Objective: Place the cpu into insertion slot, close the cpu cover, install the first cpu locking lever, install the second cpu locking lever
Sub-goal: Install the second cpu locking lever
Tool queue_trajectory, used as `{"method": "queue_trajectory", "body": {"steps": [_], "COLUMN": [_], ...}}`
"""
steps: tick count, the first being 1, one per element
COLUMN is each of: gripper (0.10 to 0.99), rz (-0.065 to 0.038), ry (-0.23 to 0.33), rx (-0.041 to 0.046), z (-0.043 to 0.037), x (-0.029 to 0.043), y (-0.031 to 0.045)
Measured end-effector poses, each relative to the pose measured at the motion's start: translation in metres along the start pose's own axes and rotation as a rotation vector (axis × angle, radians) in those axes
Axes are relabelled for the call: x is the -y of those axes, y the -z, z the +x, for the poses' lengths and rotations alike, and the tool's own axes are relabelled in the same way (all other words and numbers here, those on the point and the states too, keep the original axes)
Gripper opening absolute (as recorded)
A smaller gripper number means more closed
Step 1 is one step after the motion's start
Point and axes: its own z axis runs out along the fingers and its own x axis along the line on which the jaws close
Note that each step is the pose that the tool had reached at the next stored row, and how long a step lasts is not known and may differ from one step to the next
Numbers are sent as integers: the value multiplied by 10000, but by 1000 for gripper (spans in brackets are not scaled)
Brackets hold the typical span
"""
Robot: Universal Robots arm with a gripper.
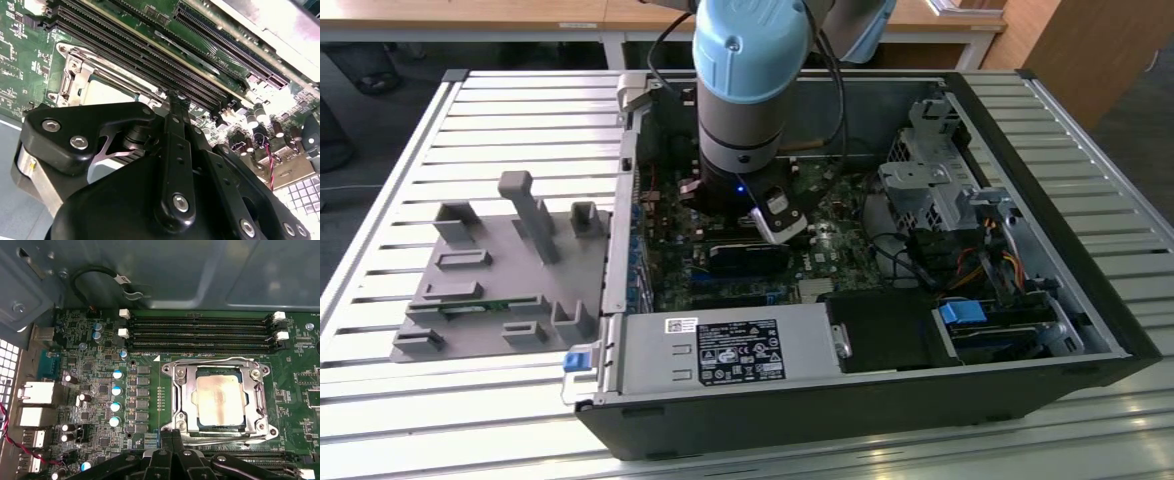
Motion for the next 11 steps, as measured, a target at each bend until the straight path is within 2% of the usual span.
{"method": "queue_trajectory", "body": {"steps": [11], "gripper": [106], "rz": [-23], "ry": [-3], "rx": [1], "z": [1], "x": [-36], "y": [-51]}}
